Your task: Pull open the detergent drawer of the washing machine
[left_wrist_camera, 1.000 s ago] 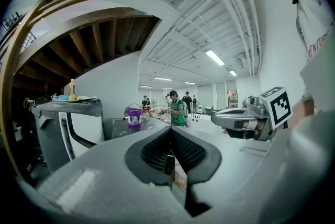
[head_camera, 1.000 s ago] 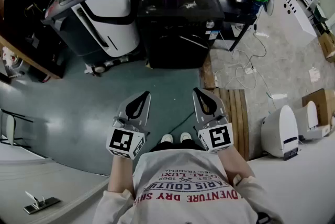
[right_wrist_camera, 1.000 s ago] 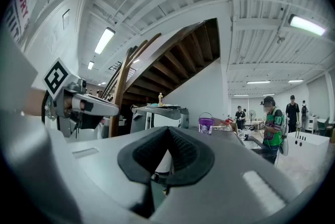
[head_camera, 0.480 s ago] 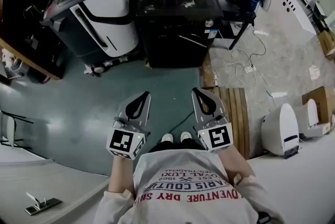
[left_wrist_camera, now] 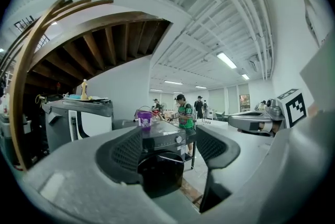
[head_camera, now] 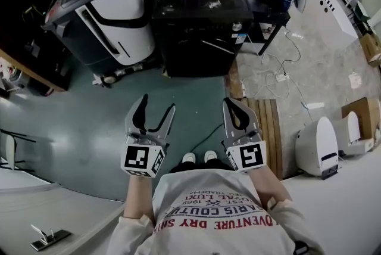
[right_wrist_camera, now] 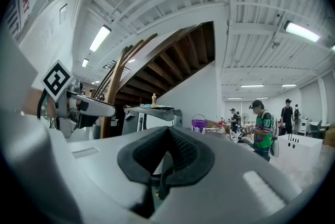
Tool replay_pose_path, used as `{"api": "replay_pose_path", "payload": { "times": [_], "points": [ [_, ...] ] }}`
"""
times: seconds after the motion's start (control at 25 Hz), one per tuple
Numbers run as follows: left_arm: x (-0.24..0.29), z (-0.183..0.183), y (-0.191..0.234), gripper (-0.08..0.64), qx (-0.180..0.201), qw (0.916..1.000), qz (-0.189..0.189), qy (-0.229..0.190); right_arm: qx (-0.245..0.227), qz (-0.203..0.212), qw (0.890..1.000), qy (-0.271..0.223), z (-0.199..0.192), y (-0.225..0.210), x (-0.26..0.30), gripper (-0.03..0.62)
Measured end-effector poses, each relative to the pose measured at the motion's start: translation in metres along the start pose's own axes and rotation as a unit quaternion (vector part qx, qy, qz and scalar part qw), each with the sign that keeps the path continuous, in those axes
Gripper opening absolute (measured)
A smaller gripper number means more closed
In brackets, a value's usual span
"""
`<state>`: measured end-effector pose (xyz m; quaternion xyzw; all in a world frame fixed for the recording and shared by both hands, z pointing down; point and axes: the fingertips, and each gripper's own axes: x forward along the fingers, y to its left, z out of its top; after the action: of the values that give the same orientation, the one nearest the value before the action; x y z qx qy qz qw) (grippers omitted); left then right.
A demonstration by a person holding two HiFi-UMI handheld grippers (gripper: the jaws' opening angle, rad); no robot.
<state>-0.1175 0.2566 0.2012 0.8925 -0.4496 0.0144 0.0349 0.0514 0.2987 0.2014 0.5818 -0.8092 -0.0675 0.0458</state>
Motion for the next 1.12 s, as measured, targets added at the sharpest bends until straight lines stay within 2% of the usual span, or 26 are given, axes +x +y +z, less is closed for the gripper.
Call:
{"api": "replay_pose_path", "payload": {
  "times": [0.28, 0.64, 0.88, 1.12],
  "points": [
    [0.015, -0.01, 0.018, 0.318, -0.013, 0.9995, -0.028, 0.002, -0.01, -0.013, 1.0, 0.016, -0.007, 0.003, 0.022, 0.0],
    [0.045, -0.024, 0.067, 0.318, -0.039, 0.999, -0.013, 0.015, -0.007, -0.01, 0.999, 0.035, -0.025, -0.001, 0.072, 0.0],
    [0.099, -0.035, 0.075, 0.318, -0.036, 0.999, 0.01, 0.025, 0.001, 0.011, 0.999, 0.032, -0.048, -0.041, 0.116, 0.0],
    [0.181, -0.027, 0.079, 0.318, -0.037, 0.9984, 0.032, 0.029, 0.009, 0.036, 0.999, 0.024, -0.058, -0.107, 0.176, 0.0]
  ]
}}
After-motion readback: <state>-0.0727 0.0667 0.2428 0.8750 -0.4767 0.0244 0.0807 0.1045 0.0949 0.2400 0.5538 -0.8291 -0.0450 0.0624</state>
